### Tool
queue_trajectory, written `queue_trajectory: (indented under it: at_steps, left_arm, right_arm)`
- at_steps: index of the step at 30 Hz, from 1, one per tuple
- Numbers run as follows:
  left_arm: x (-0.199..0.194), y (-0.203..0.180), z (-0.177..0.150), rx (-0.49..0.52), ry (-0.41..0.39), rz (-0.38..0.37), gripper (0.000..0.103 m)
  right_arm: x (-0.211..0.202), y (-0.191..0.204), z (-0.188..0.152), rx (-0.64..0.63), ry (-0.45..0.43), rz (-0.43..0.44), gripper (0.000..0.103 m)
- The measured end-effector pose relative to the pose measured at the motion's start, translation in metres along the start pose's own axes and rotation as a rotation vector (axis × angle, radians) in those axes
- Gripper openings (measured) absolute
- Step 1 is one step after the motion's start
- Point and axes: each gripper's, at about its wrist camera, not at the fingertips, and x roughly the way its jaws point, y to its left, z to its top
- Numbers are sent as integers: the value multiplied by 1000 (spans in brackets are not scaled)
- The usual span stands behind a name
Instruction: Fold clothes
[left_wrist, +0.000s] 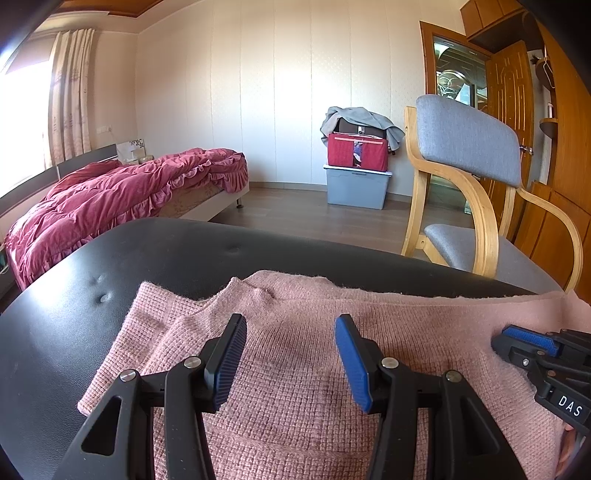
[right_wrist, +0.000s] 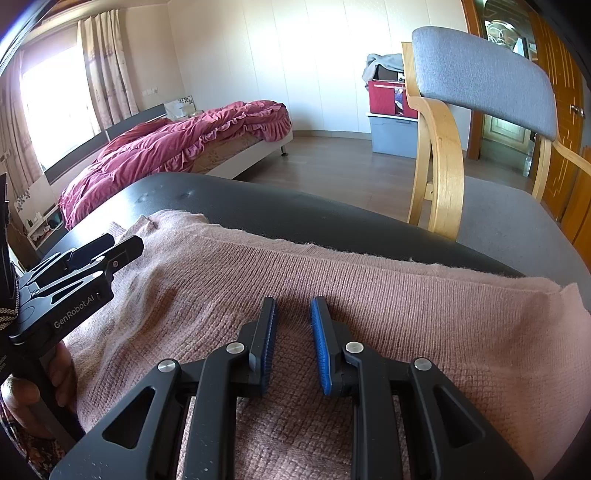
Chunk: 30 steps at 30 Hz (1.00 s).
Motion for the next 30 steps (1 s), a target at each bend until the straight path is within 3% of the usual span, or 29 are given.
queue_trajectory:
  at_steps: [12,14,15,16,26,30]
  left_arm:
    - [-7,-4,0,22,-36,-24,51]
    - [-11,-5,0,26,-52,-36,51]
    - [-13,-5,0,28,-59,-43,51]
    - [-14,-5,0,30,-65,-49,51]
    - [-12,3,1,-13,-38,-59,51]
    - [-15,10,-5,-45,8,-128,51]
  right_arm:
    - [-4,-1,0,3,-17,16,26]
    - [-11,0,-1,5,-49,6,39]
    - [-16,-2,-3,10,-59,-10,54]
    - [-21,-5,-5,21,-59,-26,63]
    - [-72,-34,-31,130,-66,-183,64]
    - [-107,-73,-50,271,-87,-207,64]
